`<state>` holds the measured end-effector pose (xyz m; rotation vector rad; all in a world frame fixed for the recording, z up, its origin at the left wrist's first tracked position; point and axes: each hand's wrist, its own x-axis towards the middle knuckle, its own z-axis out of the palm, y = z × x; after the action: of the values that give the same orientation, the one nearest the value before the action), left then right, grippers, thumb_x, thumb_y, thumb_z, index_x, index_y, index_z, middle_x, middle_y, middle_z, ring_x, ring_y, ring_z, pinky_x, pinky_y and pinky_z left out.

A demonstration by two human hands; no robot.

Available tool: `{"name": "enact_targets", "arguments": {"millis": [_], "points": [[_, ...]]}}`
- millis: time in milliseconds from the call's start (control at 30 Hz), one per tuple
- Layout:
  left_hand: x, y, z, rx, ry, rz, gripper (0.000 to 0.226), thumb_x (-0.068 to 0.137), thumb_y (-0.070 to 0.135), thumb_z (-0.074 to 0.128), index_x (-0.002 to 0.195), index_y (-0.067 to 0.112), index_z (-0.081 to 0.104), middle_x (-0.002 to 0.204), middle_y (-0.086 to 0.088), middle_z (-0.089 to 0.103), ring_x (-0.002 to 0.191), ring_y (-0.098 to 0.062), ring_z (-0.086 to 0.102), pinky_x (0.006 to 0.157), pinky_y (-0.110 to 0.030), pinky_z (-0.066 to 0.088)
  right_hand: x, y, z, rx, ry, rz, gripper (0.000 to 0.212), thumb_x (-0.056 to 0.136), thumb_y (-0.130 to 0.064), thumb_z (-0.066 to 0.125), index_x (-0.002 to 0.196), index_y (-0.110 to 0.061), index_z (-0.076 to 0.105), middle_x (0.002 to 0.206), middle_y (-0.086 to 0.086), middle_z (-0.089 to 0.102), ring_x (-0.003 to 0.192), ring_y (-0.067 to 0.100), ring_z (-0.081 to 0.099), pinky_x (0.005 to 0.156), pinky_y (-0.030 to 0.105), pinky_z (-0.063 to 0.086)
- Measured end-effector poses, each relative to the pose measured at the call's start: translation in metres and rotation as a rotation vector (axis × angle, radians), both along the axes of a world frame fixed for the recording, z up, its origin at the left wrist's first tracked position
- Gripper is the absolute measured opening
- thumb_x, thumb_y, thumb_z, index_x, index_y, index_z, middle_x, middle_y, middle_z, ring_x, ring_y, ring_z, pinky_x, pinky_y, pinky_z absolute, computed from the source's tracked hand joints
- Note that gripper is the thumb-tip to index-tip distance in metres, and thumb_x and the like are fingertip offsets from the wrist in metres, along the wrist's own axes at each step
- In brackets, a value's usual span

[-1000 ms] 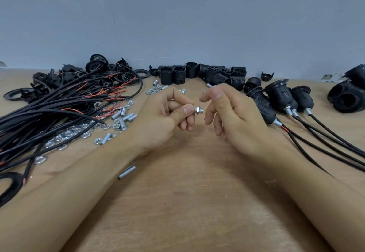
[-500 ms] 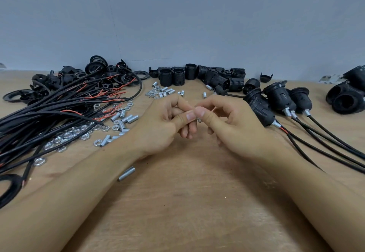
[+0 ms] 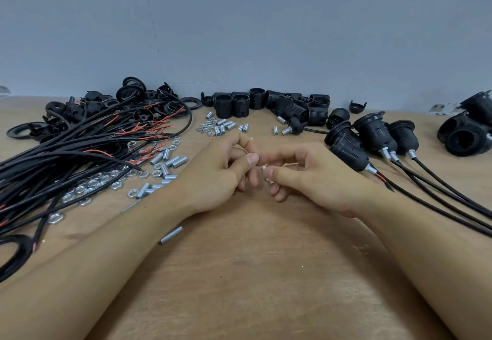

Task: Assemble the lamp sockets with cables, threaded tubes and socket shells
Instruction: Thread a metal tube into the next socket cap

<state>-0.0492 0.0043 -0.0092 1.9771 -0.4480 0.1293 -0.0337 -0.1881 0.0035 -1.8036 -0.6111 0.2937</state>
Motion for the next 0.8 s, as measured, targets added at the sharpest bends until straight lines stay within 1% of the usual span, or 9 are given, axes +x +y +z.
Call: {"name": "enact_targets", "arguments": {"millis": [100, 200, 267, 333, 400, 467, 533, 667, 800], "points": [[0.002, 0.005, -0.002, 0.163, -0.094, 0.127, 0.014, 0.097, 0.015, 0.060, 0.088, 0.025, 0.056, 0.066, 0.006, 0.069, 0.060, -0.008, 0.063, 0.061, -0.021, 0.050, 0.001, 0.001, -0.002, -0.030, -0.001, -0.059, 0.015, 0.093, -0.004, 0.062, 0.096, -0.014, 0.073, 0.064, 0.000, 0.065, 0.060, 0.012, 0.063, 0.063, 0.024, 0.057], [0.008, 0.016, -0.001, 0.324, -0.190, 0.277, 0.014, 0.091, 0.017, 0.065, 0.085, 0.028, 0.062, 0.069, 0.009, 0.065, 0.064, -0.002, 0.056, 0.059, -0.012, 0.040, 0.004, 0.001, -0.002, 0.032, 0.023, -0.139, 0.005, 0.091, -0.003, 0.066, 0.092, -0.005, 0.071, 0.066, 0.005, 0.066, 0.059, 0.014, 0.063, 0.059, 0.023, 0.056], [0.012, 0.027, 0.002, 0.436, -0.249, 0.400, 0.009, 0.090, 0.019, 0.065, 0.087, 0.027, 0.063, 0.077, 0.011, 0.063, 0.073, -0.002, 0.054, 0.067, -0.019, 0.042, 0.006, 0.001, 0.000, 0.079, 0.037, -0.192, 0.001, 0.087, -0.004, 0.070, 0.088, -0.004, 0.070, 0.068, 0.008, 0.068, 0.059, 0.014, 0.063, 0.058, 0.023, 0.055], [0.016, 0.039, 0.004, 0.588, -0.276, 0.531, 0.006, 0.090, 0.022, 0.063, 0.096, 0.024, 0.064, 0.092, 0.005, 0.064, 0.097, -0.019, 0.054, 0.083, -0.036, 0.045, 0.007, -0.001, 0.001, 0.119, 0.049, -0.232, 0.003, 0.085, -0.004, 0.072, 0.084, -0.005, 0.070, 0.067, 0.008, 0.069, 0.058, 0.013, 0.062, 0.057, 0.022, 0.054], [0.019, 0.049, 0.003, 0.746, -0.186, 0.644, 0.018, 0.091, 0.029, 0.059, 0.107, 0.022, 0.062, 0.110, -0.002, 0.061, 0.111, -0.030, 0.048, 0.093, -0.043, 0.042, 0.007, -0.003, 0.001, 0.146, 0.059, -0.266, 0.003, 0.084, -0.003, 0.073, 0.084, -0.005, 0.070, 0.069, 0.010, 0.070, 0.059, 0.015, 0.062, 0.058, 0.024, 0.056], [0.022, 0.055, 0.000, 0.835, -0.081, 0.710, 0.025, 0.093, 0.036, 0.056, 0.112, 0.020, 0.061, 0.119, -0.007, 0.058, 0.115, -0.032, 0.046, 0.093, -0.044, 0.040, 0.008, -0.004, 0.000, 0.168, 0.064, -0.299, 0.004, 0.084, -0.001, 0.072, 0.087, -0.003, 0.070, 0.073, 0.013, 0.070, 0.061, 0.017, 0.062, 0.060, 0.025, 0.057], [0.024, 0.056, -0.001, 0.774, -0.062, 0.730, 0.023, 0.094, 0.035, 0.057, 0.105, 0.017, 0.063, 0.115, -0.009, 0.058, 0.112, -0.033, 0.049, 0.089, -0.041, 0.040, 0.009, -0.004, 0.000, 0.181, 0.066, -0.336, 0.006, 0.085, 0.001, 0.071, 0.090, -0.002, 0.070, 0.076, 0.015, 0.070, 0.062, 0.016, 0.062, 0.061, 0.025, 0.056], [0.027, 0.055, -0.001, 0.649, -0.112, 0.751, 0.011, 0.091, 0.021, 0.059, 0.089, 0.013, 0.066, 0.097, -0.006, 0.064, 0.098, -0.030, 0.057, 0.074, -0.034, 0.037, 0.010, -0.005, 0.000, 0.193, 0.095, -0.374, 0.010, 0.086, 0.004, 0.069, 0.095, 0.002, 0.067, 0.078, 0.016, 0.068, 0.063, 0.017, 0.063, 0.061, 0.024, 0.056], [0.025, 0.054, -0.002, 0.637, -0.175, 0.693, 0.010, 0.090, 0.023, 0.059, 0.093, 0.017, 0.067, 0.099, -0.003, 0.064, 0.099, -0.027, 0.056, 0.078, -0.036, 0.043, 0.010, -0.005, -0.001, 0.175, 0.112, -0.383, 0.007, 0.086, 0.006, 0.068, 0.092, 0.002, 0.067, 0.078, 0.018, 0.067, 0.064, 0.018, 0.064, 0.062, 0.024, 0.056]]}}
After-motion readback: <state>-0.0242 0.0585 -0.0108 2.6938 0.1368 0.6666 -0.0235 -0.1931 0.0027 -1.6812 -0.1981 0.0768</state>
